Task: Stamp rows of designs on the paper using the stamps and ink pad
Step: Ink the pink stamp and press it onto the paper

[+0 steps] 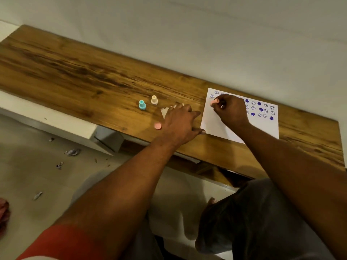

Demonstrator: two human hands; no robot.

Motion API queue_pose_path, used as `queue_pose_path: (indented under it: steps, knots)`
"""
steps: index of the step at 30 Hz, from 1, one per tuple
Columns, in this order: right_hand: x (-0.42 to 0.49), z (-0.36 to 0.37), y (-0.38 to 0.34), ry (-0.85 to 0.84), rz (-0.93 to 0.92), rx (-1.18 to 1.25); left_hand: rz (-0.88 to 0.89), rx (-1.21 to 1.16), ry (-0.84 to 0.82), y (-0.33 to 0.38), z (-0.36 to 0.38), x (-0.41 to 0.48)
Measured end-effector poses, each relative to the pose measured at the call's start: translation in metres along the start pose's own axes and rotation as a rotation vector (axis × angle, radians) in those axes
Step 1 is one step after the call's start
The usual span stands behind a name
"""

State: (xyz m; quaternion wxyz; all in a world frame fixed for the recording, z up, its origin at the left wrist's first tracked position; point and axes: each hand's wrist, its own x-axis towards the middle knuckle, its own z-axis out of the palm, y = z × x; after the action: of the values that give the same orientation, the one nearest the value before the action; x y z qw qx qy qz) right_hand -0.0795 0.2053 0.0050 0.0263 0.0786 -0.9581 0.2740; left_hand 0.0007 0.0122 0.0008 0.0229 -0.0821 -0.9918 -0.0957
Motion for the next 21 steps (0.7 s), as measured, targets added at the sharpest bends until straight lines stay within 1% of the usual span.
queue_pose_path:
  steps: [3,7,13,17,21]
  knots:
    - [0.020,0.000,0.018,-0.004,0.005,-0.008,0.051,0.084,-0.047,0.025,0.016,0.014]
    - [0.039,0.009,0.028,-0.038,-0.060,-0.067,0.039,0.164,-0.083,0.040,0.030,0.029]
    - [0.053,0.018,0.038,-0.060,-0.120,-0.087,0.000,0.188,-0.192,0.046,0.035,0.043]
    - [0.057,0.018,0.036,-0.070,-0.208,-0.102,-0.030,0.167,-0.219,0.047,0.035,0.046]
    - [0.056,0.016,0.033,-0.088,-0.232,-0.125,-0.039,0.160,-0.247,0.047,0.033,0.046]
